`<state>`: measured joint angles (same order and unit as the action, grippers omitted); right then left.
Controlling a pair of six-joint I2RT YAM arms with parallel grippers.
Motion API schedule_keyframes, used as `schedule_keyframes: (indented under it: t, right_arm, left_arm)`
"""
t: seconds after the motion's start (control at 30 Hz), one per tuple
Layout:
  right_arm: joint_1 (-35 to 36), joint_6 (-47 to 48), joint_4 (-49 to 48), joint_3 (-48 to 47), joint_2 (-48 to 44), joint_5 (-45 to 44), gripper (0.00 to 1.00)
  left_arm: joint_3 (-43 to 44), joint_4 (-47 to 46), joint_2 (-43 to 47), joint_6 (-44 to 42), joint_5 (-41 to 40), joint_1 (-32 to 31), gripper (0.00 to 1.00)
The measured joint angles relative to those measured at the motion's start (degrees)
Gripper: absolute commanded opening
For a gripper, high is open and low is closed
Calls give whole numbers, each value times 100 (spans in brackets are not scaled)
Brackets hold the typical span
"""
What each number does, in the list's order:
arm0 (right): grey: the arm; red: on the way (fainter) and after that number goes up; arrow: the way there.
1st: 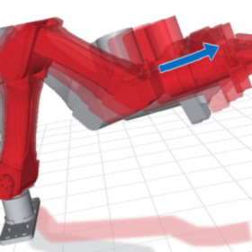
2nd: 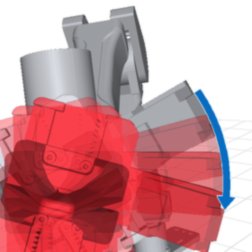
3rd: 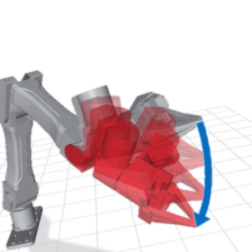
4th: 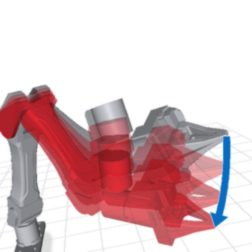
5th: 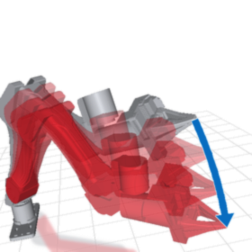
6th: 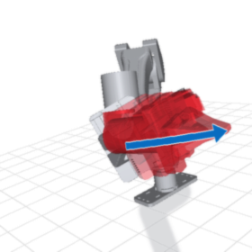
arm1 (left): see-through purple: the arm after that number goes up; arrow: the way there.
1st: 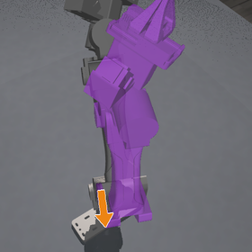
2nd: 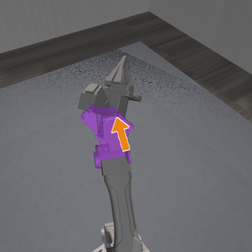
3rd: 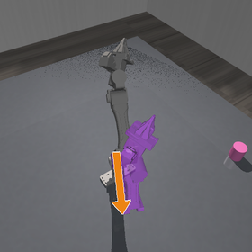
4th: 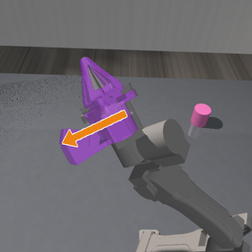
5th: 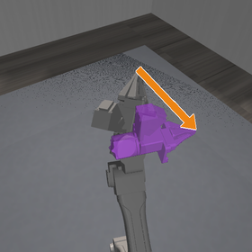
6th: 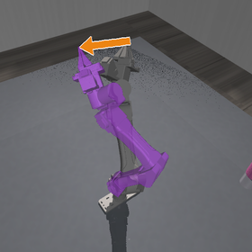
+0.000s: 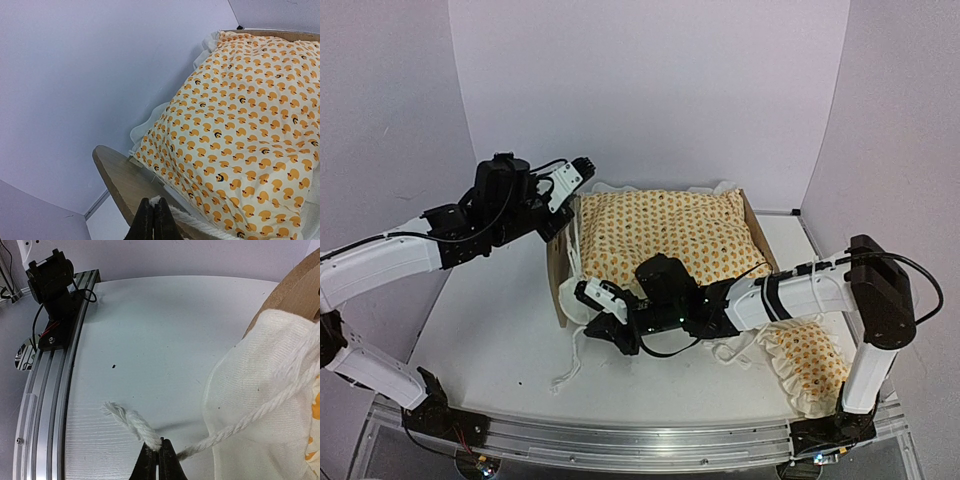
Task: Set up the pet bed
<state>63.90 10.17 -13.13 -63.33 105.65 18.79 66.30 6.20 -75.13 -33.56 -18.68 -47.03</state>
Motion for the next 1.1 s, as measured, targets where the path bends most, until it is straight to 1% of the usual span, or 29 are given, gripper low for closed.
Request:
schedule_keyframes:
  t: [0.27, 0.33, 0.47, 0.57, 0.7, 0.83, 0.93, 1.03, 1.1]
  right_arm:
    - [4, -107, 11, 0, 0, 94, 0]
    - [4, -118, 13, 0, 0, 118, 0]
    - [4, -122, 20, 0, 0, 125, 0]
    - [4, -122, 22, 0, 0, 129, 0]
    - [4, -129, 22, 0, 0, 140, 0]
    - [4, -131, 22, 0, -2, 153, 0]
    - [4, -144, 22, 0, 0, 155, 0]
    - [4, -164, 17, 0, 0, 155, 0]
    - [4, -170, 9, 0, 0, 153, 0]
  left_arm:
    - [-2, 802, 160, 981, 337, 20, 0]
    - [0, 1165, 177, 1172, 651, 22, 0]
    - [140, 2098, 214, 1423, 1572, 31, 0]
    - [227, 2553, 380, 1515, 1869, 31, 0]
    - [269, 2653, 688, 1545, 1631, 31, 0]
    - [352, 2422, 713, 1381, 944, 31, 0]
    - [459, 1915, 463, 1097, 358, 33, 0]
    - [400, 1392, 310, 859, 166, 33, 0]
    - [391, 1176, 273, 715, 219, 31, 1]
